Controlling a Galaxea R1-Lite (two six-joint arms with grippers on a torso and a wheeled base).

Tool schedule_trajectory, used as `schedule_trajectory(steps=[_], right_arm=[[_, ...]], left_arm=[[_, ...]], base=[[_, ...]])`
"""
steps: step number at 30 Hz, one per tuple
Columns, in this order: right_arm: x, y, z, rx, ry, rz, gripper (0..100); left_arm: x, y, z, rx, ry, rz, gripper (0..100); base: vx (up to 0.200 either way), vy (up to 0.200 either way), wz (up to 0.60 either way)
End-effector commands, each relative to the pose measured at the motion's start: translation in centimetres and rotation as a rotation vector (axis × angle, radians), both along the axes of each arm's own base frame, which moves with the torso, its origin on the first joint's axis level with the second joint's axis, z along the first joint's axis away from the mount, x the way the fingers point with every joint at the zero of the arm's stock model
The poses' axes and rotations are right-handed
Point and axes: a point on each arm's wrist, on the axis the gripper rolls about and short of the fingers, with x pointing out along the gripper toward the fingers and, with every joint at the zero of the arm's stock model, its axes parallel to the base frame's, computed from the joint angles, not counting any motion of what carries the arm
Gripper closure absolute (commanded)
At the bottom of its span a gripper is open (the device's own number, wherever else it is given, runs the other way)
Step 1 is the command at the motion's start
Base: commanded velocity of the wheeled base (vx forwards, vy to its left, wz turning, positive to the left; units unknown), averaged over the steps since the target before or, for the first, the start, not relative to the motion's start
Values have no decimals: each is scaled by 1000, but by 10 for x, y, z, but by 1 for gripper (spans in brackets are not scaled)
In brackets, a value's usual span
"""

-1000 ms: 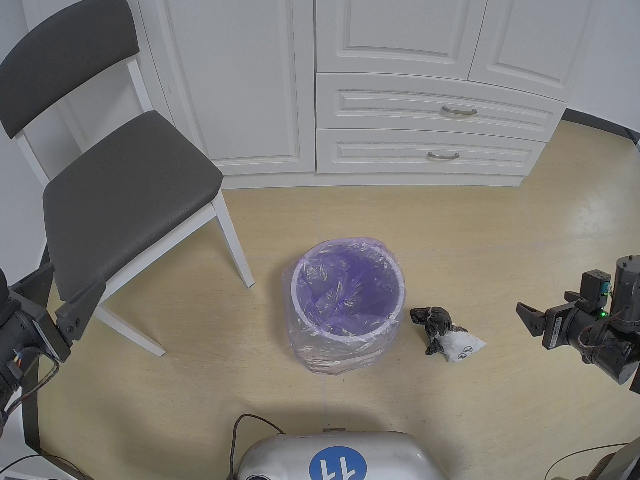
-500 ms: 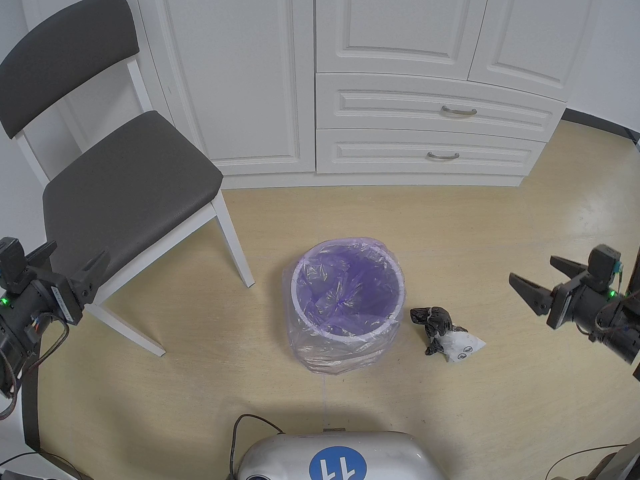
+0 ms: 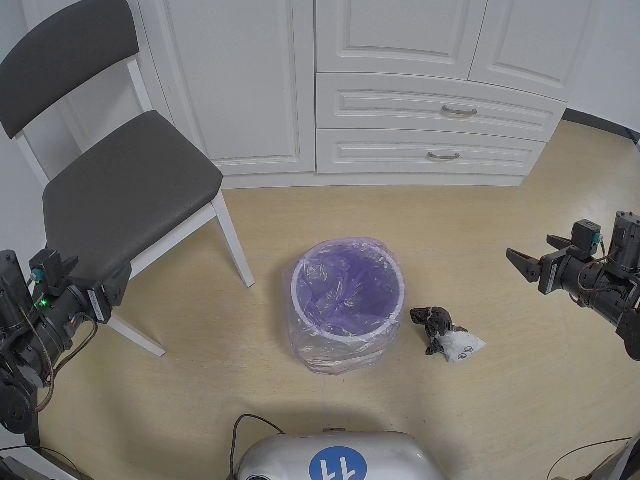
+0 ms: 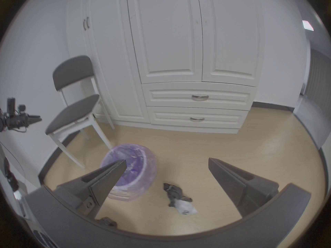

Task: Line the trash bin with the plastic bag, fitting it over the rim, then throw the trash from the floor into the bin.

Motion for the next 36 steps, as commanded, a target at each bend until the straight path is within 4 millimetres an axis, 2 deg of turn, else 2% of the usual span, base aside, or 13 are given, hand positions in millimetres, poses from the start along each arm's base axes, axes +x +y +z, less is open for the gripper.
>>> schedule_trajectory(steps=[1, 8, 12, 17, 18, 19, 21, 22, 23, 24, 25, 31, 36], right_arm=[[5, -7, -4, -36, 11, -78, 0], [17, -5, -3, -35, 28, -75, 0], [32, 4, -14, -8, 138, -55, 0], [52, 31, -13, 82, 292, -9, 0], [67, 42, -12, 94, 331, 9, 0], [70, 44, -12, 93, 337, 11, 0], [104, 54, -26, 87, 395, 13, 0], [109, 56, -29, 87, 403, 13, 0], [126, 59, -41, 87, 428, 8, 0], [130, 59, -46, 88, 437, 3, 0], [142, 58, -66, 88, 477, -9, 0], [167, 57, -127, 77, 593, -24, 0], [168, 57, -136, 103, 624, -25, 0]], left_arm=[[7, -3, -19, 9, 77, -12, 0], [10, -8, -25, 0, 108, -36, 0], [18, -12, -39, -13, 163, -45, 0], [20, -12, -44, -28, 142, -40, 0], [19, -12, -46, -27, 136, -40, 0], [19, -12, -47, -26, 139, -40, 0], [18, -13, -52, -21, 151, -47, 0], [19, -13, -53, -21, 152, -47, 0], [20, -16, -55, -20, 154, -59, 0], [20, -18, -56, -19, 154, -65, 0], [22, -22, -58, -23, 147, -81, 0], [25, -24, -62, -34, 77, -89, 0], [25, -24, -61, -38, 48, -90, 0]], base=[[0, 0, 0], [0, 0, 0], [0, 0, 0], [0, 0, 0], [0, 0, 0], [0, 0, 0], [0, 0, 0], [0, 0, 0], [0, 0, 0], [0, 0, 0], [0, 0, 0], [0, 0, 0], [0, 0, 0]])
